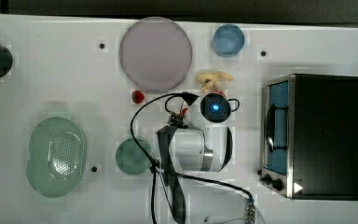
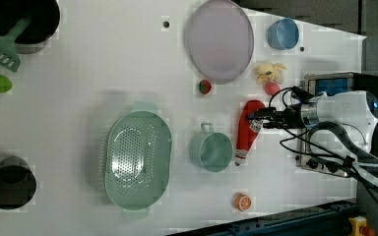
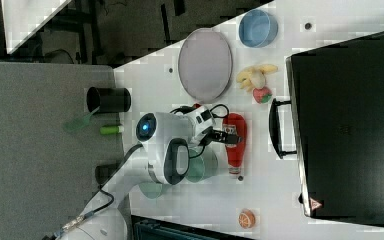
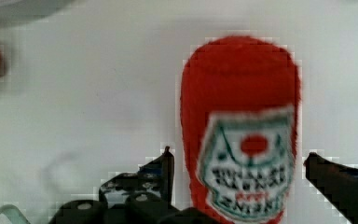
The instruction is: Pick ketchup from strainer and place it on the table
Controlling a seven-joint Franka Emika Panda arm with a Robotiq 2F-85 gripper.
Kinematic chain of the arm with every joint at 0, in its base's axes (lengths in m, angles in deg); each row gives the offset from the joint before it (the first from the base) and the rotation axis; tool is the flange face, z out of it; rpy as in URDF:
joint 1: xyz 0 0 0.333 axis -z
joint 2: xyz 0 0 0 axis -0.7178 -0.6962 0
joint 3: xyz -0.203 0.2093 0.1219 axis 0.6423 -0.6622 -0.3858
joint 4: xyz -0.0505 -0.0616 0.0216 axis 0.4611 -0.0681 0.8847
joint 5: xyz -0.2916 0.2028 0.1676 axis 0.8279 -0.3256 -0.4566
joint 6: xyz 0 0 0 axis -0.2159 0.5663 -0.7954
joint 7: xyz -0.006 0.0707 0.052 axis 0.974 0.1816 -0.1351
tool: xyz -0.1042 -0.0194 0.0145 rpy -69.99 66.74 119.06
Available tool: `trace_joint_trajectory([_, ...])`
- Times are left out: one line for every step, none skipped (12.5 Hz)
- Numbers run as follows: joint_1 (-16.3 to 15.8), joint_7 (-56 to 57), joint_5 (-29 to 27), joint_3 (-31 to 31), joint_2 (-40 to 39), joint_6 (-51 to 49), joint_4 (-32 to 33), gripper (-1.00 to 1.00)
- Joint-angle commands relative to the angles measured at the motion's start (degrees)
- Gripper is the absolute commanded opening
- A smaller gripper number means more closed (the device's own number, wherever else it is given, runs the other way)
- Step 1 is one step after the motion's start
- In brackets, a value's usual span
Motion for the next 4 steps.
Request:
trace_joint_trajectory([0.1,1.2,-0.1,-0.9,6.5,-0.6,-3.7,1.0])
trace_joint_trajectory([0.1,1.1,-0.1,-1.2,8.6,-2.2,-5.5,1.0])
trace_joint_trajectory([0.1,0.9,-0.1,-1.5,10.9,-4.6,-7.5,1.0])
trace_joint_trajectory([0.1,-0.5,-0.1,-1.7,13.0,-7.7,-10.0,1.0])
